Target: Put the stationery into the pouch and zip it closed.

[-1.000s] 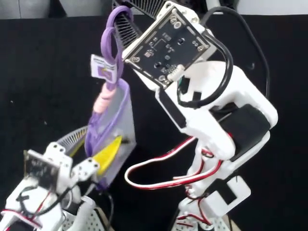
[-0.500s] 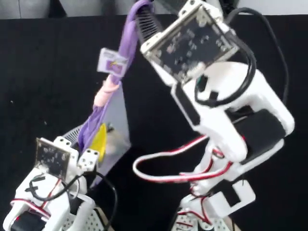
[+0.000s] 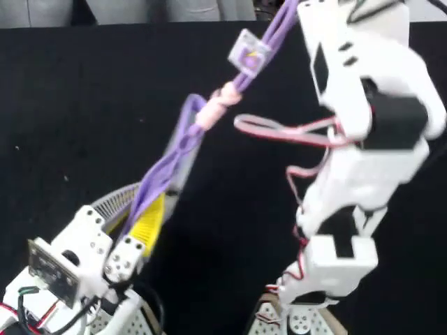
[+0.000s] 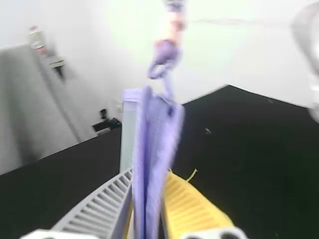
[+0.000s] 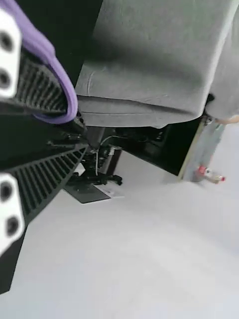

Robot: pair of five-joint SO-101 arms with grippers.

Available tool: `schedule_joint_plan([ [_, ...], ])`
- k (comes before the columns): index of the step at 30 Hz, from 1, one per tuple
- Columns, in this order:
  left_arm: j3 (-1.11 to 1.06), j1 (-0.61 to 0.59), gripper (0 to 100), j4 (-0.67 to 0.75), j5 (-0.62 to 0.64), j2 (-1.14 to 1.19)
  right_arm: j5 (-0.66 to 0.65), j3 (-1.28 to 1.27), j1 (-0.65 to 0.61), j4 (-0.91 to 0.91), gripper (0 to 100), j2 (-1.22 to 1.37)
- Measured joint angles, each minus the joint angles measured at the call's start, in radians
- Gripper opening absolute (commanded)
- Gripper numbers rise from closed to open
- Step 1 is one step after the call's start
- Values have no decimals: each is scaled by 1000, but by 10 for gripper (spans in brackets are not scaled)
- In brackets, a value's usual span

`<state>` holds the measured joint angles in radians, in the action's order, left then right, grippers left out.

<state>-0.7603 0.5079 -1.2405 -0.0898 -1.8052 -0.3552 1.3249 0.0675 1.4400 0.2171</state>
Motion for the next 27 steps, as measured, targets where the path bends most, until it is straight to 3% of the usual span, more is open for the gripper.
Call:
schedule_joint_plan([
  [11, 74, 48, 27, -11, -34, 0, 3, 2, 60, -207, 11, 276],
  [18, 176, -101, 27, -31, 8, 2, 8, 2, 92, -287, 11, 344],
  [27, 173, -112, 48, -32, 29, 3, 8, 3, 98, -315, 11, 385],
])
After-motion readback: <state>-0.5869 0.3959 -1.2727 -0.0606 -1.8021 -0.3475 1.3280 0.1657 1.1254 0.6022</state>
